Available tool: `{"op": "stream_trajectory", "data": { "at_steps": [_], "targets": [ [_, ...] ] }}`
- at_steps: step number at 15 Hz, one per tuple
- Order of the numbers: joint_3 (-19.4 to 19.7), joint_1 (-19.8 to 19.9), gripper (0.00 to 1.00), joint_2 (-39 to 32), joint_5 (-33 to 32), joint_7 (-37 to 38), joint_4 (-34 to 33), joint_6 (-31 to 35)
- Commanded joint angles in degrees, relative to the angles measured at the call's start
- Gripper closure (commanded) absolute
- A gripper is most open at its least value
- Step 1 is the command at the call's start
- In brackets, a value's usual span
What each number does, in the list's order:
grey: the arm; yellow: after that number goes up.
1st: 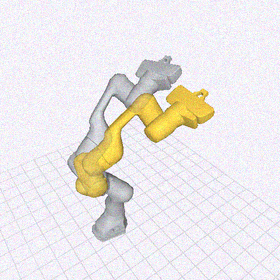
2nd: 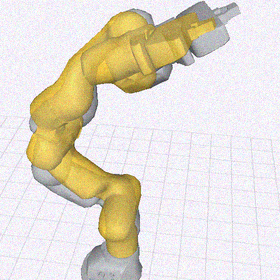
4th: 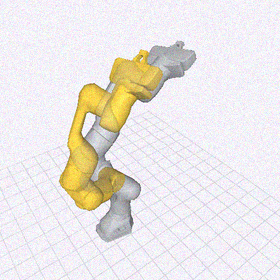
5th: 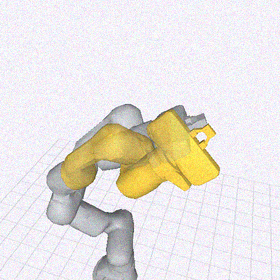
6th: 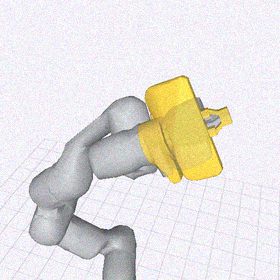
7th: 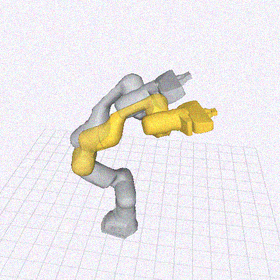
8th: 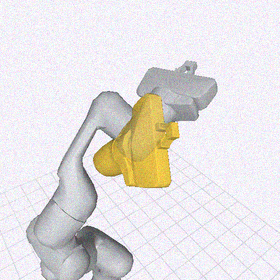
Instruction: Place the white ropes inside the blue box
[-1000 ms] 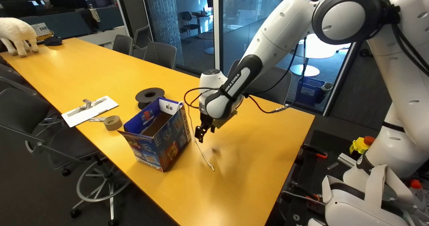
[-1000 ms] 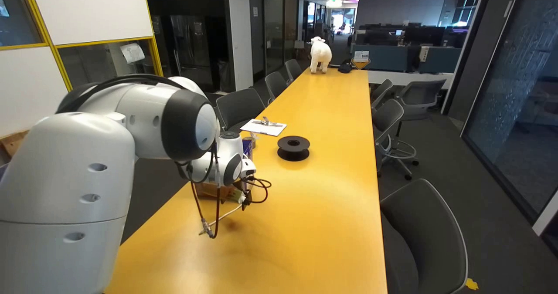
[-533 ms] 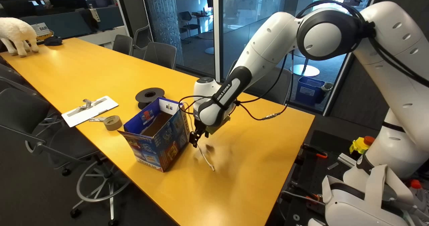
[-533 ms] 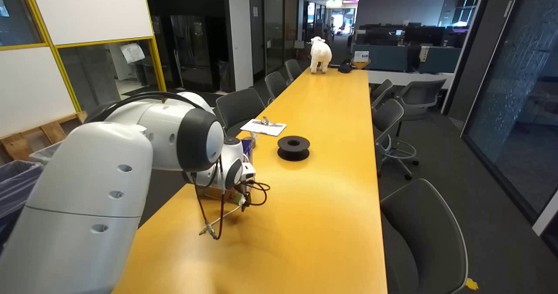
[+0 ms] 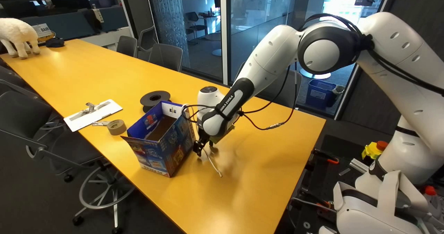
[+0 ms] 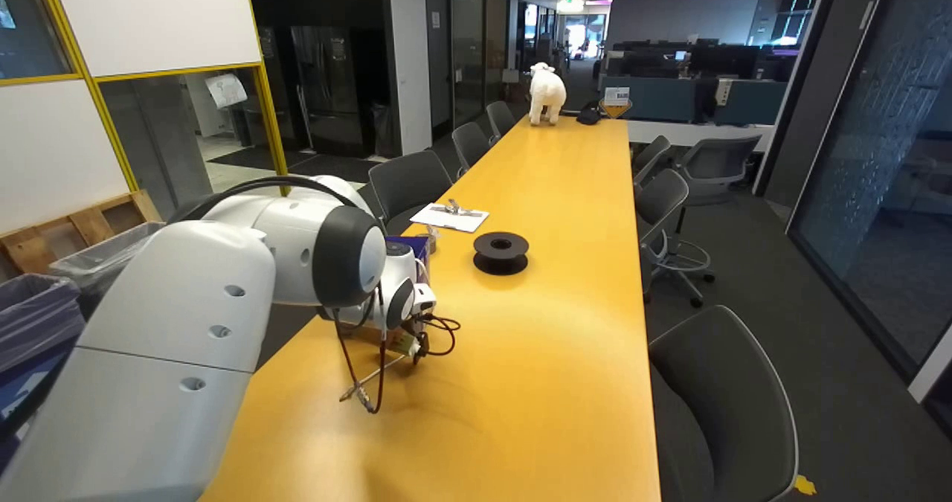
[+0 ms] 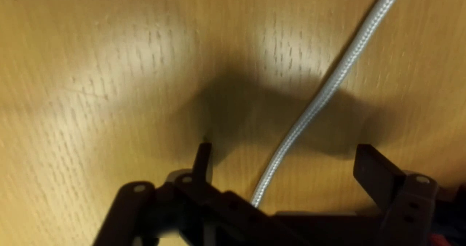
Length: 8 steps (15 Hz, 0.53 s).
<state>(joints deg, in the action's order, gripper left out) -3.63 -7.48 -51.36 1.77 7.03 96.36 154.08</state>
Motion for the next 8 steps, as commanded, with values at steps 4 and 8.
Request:
{"op": "stream_trajectory", "data": {
  "at_steps": [4, 8],
  "targets": [
    [2.51, -2.38, 0.00, -2.49, -0.58, 1.77, -4.68, -1.91],
    [3.30, -3.05, 0.00, -2.87, -0.75, 2.33, -5.31, -1.96]
  ]
}}
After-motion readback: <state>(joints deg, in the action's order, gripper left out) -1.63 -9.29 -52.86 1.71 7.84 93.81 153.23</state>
